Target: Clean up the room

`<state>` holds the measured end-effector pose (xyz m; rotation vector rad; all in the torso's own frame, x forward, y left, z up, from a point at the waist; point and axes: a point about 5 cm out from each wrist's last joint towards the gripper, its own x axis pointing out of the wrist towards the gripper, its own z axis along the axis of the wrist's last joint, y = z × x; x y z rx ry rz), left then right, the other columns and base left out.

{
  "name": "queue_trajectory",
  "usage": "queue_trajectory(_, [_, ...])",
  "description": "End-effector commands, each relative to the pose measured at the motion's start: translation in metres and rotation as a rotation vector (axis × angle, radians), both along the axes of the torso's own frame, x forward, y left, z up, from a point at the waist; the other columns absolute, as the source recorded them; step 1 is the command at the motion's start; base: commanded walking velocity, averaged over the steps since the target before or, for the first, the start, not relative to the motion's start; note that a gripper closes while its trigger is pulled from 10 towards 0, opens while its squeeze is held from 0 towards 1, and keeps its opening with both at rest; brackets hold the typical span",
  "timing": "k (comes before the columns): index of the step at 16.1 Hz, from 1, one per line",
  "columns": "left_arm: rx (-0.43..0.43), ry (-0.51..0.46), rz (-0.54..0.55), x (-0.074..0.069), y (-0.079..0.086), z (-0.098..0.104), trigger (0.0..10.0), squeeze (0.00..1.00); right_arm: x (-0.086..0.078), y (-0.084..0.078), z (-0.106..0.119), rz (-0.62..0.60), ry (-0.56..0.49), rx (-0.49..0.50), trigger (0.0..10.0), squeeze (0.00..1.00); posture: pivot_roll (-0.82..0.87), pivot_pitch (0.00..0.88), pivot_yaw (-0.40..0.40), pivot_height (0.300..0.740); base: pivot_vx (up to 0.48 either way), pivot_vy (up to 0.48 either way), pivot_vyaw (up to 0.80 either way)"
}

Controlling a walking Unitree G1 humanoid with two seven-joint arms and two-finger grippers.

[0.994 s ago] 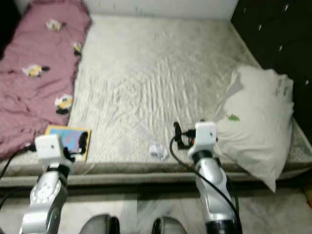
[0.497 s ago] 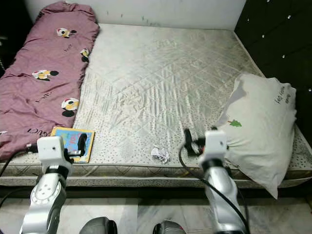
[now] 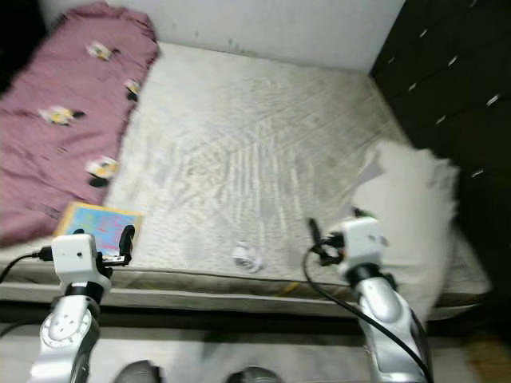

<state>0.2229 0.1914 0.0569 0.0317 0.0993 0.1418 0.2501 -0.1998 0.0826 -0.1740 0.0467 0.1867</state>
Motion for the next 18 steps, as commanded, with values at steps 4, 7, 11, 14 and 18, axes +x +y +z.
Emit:
queue_trajectory(4, [-0.033, -0.007, 0.056, -0.011, -0.006, -0.005, 10.0, 0.00, 0.021, 0.009, 0.010, 0.037, -0.037, 0.002, 10.0, 0.00, 0.06, 0.012, -0.206, 0.740, 0.000, 0.000, 0.00])
queue_trajectory(7, [-0.029, -0.013, -0.045, 0.009, -0.015, 0.001, 10.0, 0.00, 0.012, 0.003, 0.010, -0.042, -0.055, 0.016, 10.0, 0.00, -0.01, 0.019, -0.119, 0.740, 0.000, 0.000, 0.00])
queue_trajectory(11, [-0.038, -0.012, -0.194, 0.035, -0.035, 0.008, 10.0, 0.00, -0.012, -0.012, 0.006, -0.188, -0.066, 0.000, 10.0, 0.00, -0.12, 0.044, -0.004, 0.740, 0.000, 0.000, 0.00])
queue_trajectory(14, [-0.030, -0.015, -0.257, 0.043, -0.043, 0.012, 10.0, 0.00, -0.020, -0.005, 0.010, -0.179, -0.059, 0.035, 10.0, 0.00, -0.16, 0.073, 0.024, 0.740, 0.000, 0.000, 0.00])
queue_trajectory(18, [-0.004, -0.012, -0.304, 0.051, -0.043, 0.017, 10.0, 0.00, -0.015, 0.008, 0.010, -0.162, -0.021, 0.037, 10.0, 0.00, -0.14, 0.116, 0.072, 0.740, 0.000, 0.000, 0.00])
